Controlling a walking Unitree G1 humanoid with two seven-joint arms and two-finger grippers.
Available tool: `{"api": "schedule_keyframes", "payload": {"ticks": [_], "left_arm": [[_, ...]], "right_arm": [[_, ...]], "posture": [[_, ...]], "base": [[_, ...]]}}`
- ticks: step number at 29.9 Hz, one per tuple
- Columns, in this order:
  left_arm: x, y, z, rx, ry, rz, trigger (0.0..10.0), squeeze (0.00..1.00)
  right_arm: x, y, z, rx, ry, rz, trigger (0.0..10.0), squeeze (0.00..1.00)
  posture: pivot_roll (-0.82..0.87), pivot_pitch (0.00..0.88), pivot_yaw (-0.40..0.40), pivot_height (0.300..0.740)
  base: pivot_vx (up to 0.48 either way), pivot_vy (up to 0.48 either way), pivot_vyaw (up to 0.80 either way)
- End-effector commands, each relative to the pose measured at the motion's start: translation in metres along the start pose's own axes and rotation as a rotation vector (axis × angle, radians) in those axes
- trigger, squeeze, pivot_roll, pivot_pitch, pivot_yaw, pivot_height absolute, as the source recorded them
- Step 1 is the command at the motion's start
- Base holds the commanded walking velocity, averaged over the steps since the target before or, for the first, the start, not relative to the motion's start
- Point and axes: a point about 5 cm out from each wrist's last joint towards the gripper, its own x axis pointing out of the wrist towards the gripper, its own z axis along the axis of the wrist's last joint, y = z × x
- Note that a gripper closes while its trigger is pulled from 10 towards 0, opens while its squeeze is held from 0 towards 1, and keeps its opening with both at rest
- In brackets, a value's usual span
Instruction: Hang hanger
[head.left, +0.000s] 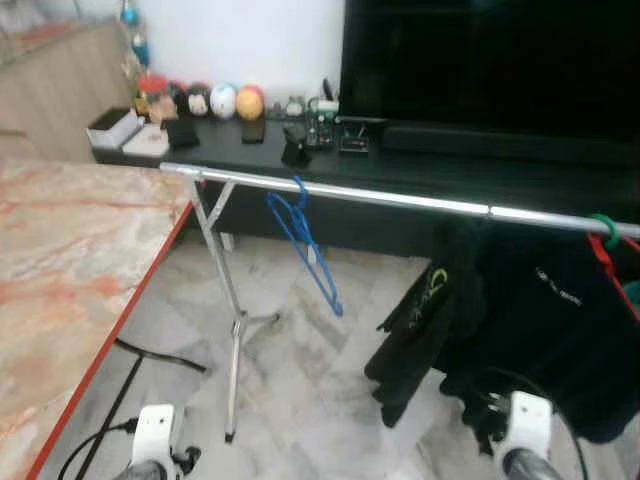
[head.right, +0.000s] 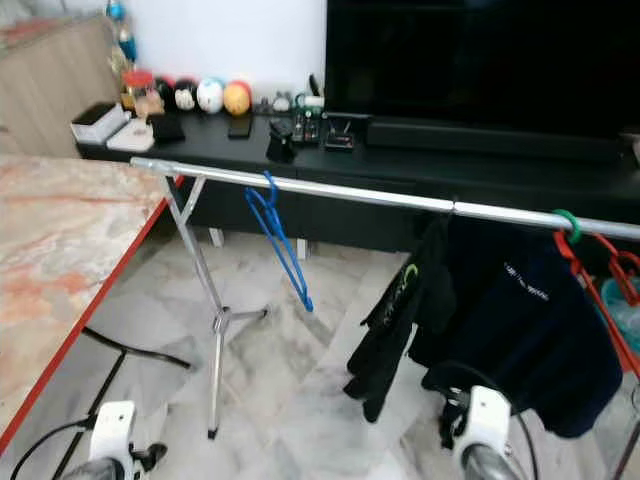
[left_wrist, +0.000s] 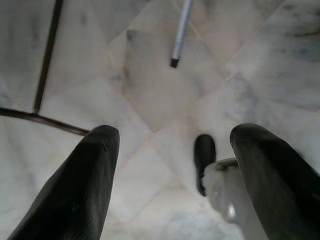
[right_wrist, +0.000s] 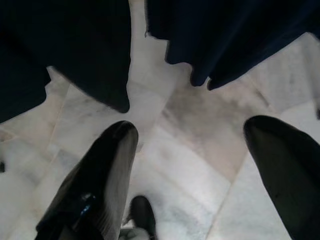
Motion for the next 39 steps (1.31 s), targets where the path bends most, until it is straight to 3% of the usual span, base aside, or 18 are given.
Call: {"api": "schedule_keyframes", "payload": {"ticks": [1,8,16,17,21,23,26,33,39], "left_arm": [[0.0,0.0,-0.001,0.002,0.009,-0.007,10.0,0.0],[0.0,-0.001,-0.002,0.005,0.005,-0.013,10.0,0.0],[0.0,-0.001,-0.001,0.016,-0.004,-0.012,10.0,0.0],[0.0,-0.001,0.0,0.016,-0.006,-0.012,10.0,0.0],[0.0,-0.002,0.001,0.016,-0.01,-0.012,10.0,0.0],[0.0,-0.002,0.003,0.007,-0.022,-0.006,10.0,0.0],[0.001,-0.003,0.005,0.011,-0.024,-0.002,10.0,0.0],[0.002,-0.008,0.011,0.008,-0.043,0.005,10.0,0.0],[0.003,-0.012,0.013,-0.006,-0.05,0.005,10.0,0.0]], "right_arm": [[-0.001,-0.009,-0.002,-0.005,0.0,-0.03,10.0,0.0],[-0.002,-0.01,0.005,-0.024,-0.104,-0.055,10.0,0.0],[-0.005,-0.009,0.015,0.026,-0.234,-0.058,10.0,0.0],[-0.01,-0.01,0.022,0.01,-0.361,-0.06,10.0,0.0],[-0.014,-0.007,0.035,0.004,-0.46,-0.056,10.0,0.0],[-0.017,0.005,0.063,0.023,-0.586,-0.036,10.0,0.0],[-0.02,0.013,0.082,0.046,-0.646,-0.02,10.0,0.0],[-0.02,0.012,0.099,0.043,-0.68,-0.009,10.0,0.0],[-0.021,0.011,0.101,0.037,-0.684,-0.003,10.0,0.0]], "posture": [[-0.1,0.0,0.001,0.74],[-0.12,0.0,-0.004,0.74],[-0.14,0.0,-0.001,0.74],[-0.13,0.0,-0.002,0.74],[-0.13,0.0,-0.003,0.74],[-0.14,0.0,0.0,0.74],[-0.17,0.0,0.017,0.74],[-0.19,0.0,0.026,0.74],[-0.2,0.0,0.028,0.74]], "base": [[0.0,0.0,0.0],[0.0,0.0,0.0],[0.0,0.0,0.0],[0.0,0.0,0.0],[0.0,0.0,0.0],[0.0,0.0,0.0],[0.0,0.0,0.0],[0.0,0.0,0.0],[0.0,0.0,0.0]]}}
